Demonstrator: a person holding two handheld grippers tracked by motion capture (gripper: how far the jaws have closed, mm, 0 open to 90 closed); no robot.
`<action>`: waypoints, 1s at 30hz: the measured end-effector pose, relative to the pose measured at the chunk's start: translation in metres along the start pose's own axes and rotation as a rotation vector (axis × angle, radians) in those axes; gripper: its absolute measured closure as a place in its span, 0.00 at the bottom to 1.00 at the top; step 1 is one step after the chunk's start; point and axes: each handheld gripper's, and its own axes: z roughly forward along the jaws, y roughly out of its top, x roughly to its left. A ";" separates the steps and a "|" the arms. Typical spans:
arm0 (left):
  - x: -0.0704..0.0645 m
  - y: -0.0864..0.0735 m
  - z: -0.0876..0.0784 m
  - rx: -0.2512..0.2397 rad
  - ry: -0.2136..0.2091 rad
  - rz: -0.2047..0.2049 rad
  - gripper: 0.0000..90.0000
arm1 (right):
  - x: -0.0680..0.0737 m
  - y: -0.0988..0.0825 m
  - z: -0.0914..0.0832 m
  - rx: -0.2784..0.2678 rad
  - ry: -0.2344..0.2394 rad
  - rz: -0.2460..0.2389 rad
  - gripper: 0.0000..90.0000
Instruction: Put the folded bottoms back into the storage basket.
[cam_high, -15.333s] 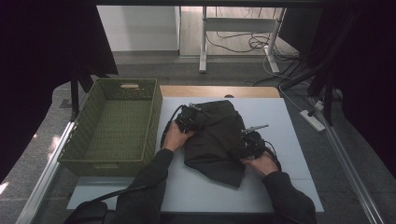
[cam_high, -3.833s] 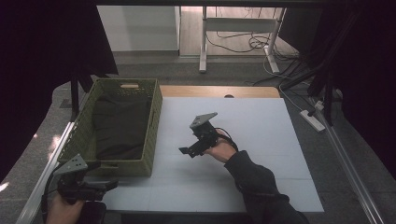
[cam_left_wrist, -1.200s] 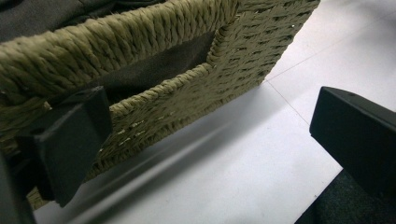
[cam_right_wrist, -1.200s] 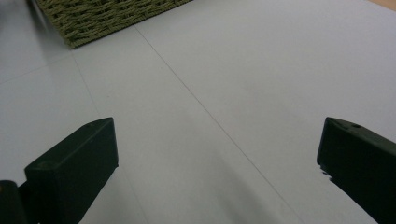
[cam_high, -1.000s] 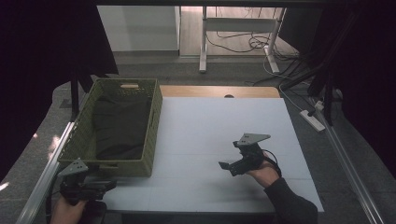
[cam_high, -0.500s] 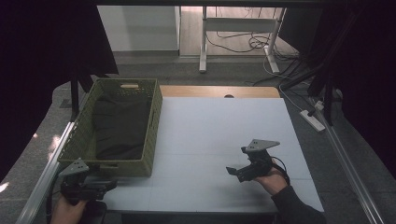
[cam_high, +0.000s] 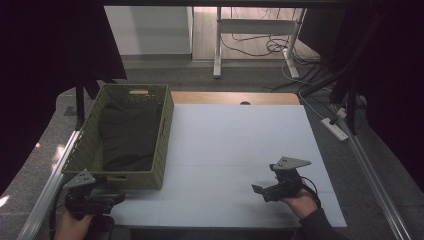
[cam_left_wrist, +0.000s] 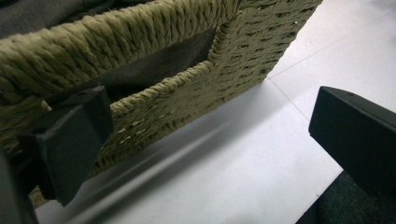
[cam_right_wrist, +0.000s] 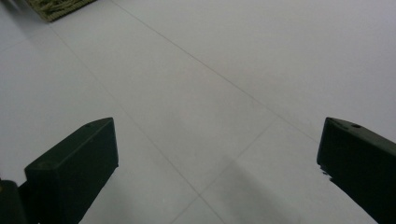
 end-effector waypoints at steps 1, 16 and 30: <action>0.000 0.000 0.000 0.000 0.000 0.000 0.01 | 0.000 -0.002 -0.002 0.003 -0.005 0.003 0.00; 0.000 0.000 0.000 0.002 0.001 -0.003 0.01 | -0.002 -0.021 -0.026 -0.003 -0.065 0.064 0.00; 0.000 0.000 0.001 0.004 0.003 -0.003 0.01 | -0.003 -0.036 -0.043 0.006 -0.114 0.107 0.00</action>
